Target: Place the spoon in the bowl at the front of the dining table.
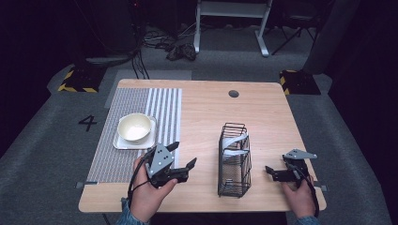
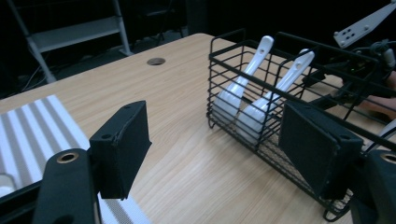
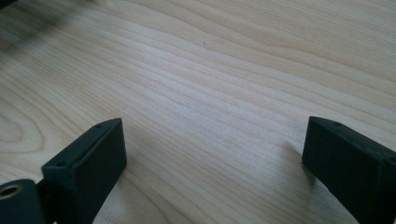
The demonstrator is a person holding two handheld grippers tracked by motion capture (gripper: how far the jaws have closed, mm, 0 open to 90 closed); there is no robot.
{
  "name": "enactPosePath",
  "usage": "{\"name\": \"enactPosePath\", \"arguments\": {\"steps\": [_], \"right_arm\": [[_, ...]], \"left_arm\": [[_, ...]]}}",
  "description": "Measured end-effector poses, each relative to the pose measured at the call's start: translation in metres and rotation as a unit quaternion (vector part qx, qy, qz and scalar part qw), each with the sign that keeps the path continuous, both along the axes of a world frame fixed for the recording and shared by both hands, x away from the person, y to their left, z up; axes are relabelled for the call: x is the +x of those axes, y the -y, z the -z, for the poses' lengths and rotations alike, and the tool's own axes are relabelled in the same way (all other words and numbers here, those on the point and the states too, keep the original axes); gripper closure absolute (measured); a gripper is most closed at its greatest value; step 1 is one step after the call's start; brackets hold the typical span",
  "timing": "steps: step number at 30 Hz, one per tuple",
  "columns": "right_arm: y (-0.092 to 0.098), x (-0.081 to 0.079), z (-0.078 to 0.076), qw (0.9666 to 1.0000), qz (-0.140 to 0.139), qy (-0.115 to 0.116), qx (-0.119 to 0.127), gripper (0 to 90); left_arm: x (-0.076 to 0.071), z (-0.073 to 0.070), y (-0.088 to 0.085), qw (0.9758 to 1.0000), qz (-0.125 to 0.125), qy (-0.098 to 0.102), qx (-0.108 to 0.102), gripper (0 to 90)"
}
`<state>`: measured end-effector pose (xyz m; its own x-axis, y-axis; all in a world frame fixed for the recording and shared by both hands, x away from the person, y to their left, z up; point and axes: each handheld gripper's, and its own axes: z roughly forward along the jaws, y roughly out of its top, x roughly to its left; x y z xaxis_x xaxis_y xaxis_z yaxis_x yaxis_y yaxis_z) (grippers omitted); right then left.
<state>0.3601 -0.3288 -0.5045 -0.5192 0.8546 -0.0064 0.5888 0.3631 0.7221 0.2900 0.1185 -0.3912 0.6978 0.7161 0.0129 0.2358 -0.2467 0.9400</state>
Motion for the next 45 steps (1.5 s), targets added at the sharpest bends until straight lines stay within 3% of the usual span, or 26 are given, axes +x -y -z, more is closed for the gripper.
{"name": "enactPosePath", "arguments": {"steps": [10, 19, 33, 45], "right_arm": [[0.000, 0.000, 0.000, 1.0000, 0.001, 0.000, 0.001, 6.4], [0.000, 0.000, 0.000, 1.0000, 0.000, 0.000, 0.000, 6.4], [0.000, 0.000, 0.000, 1.0000, 0.000, 0.000, 0.000, 6.4], [0.000, 0.000, 0.000, 1.0000, 0.001, 0.000, 0.001, 6.4]], "left_arm": [[0.003, -0.003, 0.023, 0.9984, 0.052, 0.009, -0.019, 26.9], [-0.001, -0.003, 0.040, 0.9960, 0.088, 0.007, -0.018, 29.0], [-0.010, 0.000, 0.067, 0.9878, 0.155, 0.011, -0.013, 35.1], [-0.013, 0.003, 0.084, 0.9831, 0.182, 0.000, -0.019, 35.5]]}}
